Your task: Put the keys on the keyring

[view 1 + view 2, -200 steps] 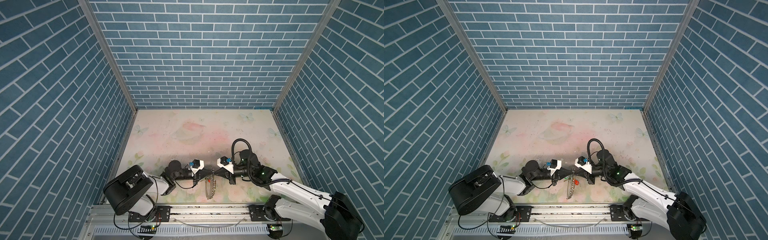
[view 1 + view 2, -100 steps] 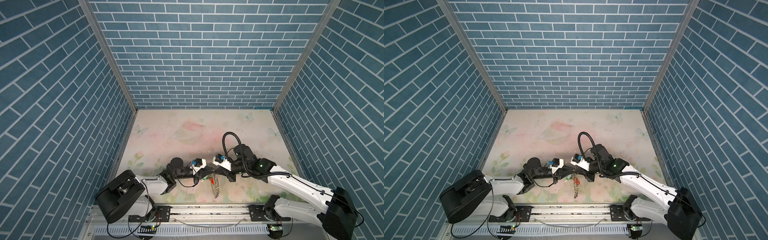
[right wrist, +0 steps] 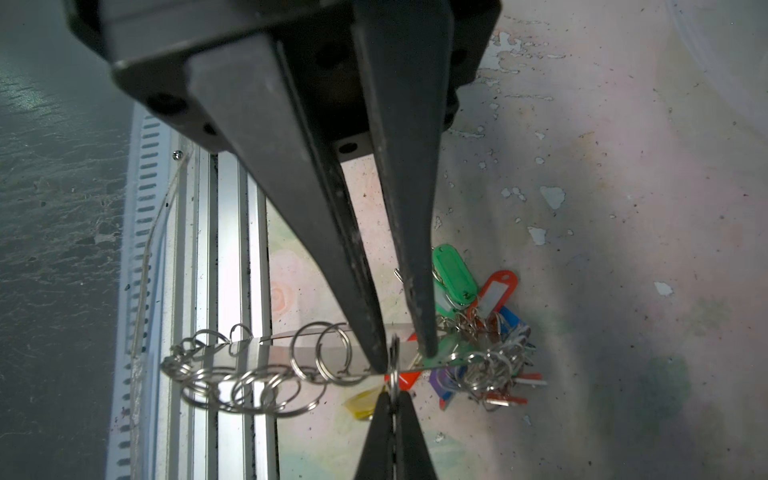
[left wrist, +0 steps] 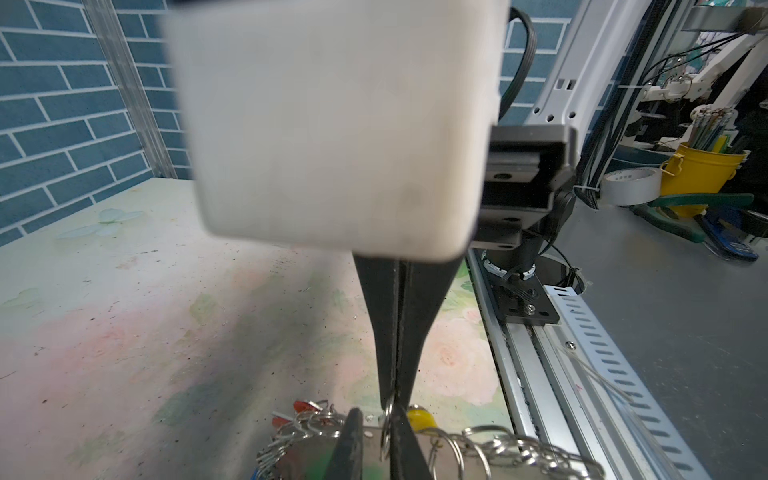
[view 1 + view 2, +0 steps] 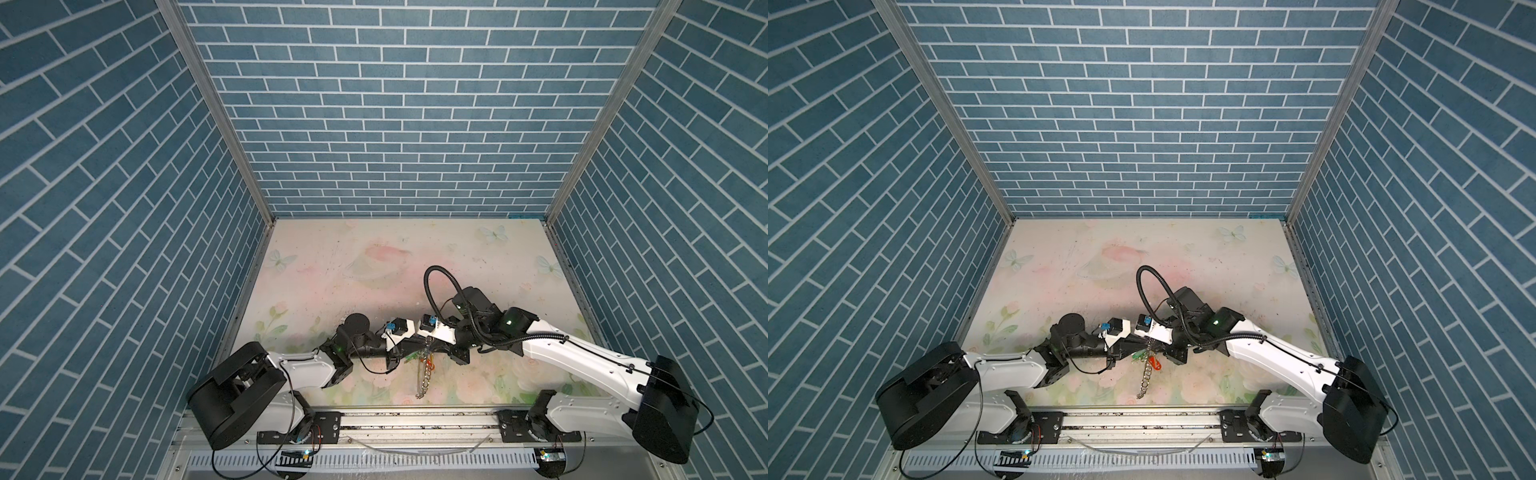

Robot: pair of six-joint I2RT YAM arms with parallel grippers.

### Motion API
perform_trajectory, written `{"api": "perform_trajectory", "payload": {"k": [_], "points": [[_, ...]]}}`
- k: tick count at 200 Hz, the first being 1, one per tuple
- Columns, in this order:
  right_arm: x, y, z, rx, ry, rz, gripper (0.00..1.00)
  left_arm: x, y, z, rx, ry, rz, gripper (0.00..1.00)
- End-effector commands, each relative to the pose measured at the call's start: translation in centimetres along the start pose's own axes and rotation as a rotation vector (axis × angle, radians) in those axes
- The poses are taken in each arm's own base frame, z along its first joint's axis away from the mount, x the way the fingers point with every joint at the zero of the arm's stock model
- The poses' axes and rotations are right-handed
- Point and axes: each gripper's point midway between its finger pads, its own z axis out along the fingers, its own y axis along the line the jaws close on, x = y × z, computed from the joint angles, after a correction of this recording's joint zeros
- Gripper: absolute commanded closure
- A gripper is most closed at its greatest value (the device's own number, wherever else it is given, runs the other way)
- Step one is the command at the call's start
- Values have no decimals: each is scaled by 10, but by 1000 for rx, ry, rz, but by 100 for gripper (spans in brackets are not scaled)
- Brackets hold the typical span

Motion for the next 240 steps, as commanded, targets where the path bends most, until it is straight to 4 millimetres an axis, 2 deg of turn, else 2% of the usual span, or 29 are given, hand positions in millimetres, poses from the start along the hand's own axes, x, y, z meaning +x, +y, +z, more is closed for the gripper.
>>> {"api": "perform_trajectory", "payload": {"k": [1, 43, 92, 184, 196, 213, 240], "points": [[-30, -4, -11, 19, -65, -88, 100, -7, -4, 4, 44, -16, 1, 85], [-33, -5, -10, 23, -83, -96, 100, -5, -7, 6, 67, -4, -7, 85], [-36, -5, -11, 33, -108, -102, 100, -2, -9, 8, 82, 6, -18, 94], [-35, -7, -13, 61, -132, -101, 100, 0, -8, 9, 84, 16, -28, 91], [-35, -7, -13, 63, -132, -97, 100, 0, -9, 9, 84, 16, -27, 92], [-33, -8, -12, 68, -130, -95, 100, -1, -8, 9, 79, 13, -25, 100], [-31, -9, -12, 79, -124, -90, 100, -5, -5, 7, 51, -11, -17, 100]]}}
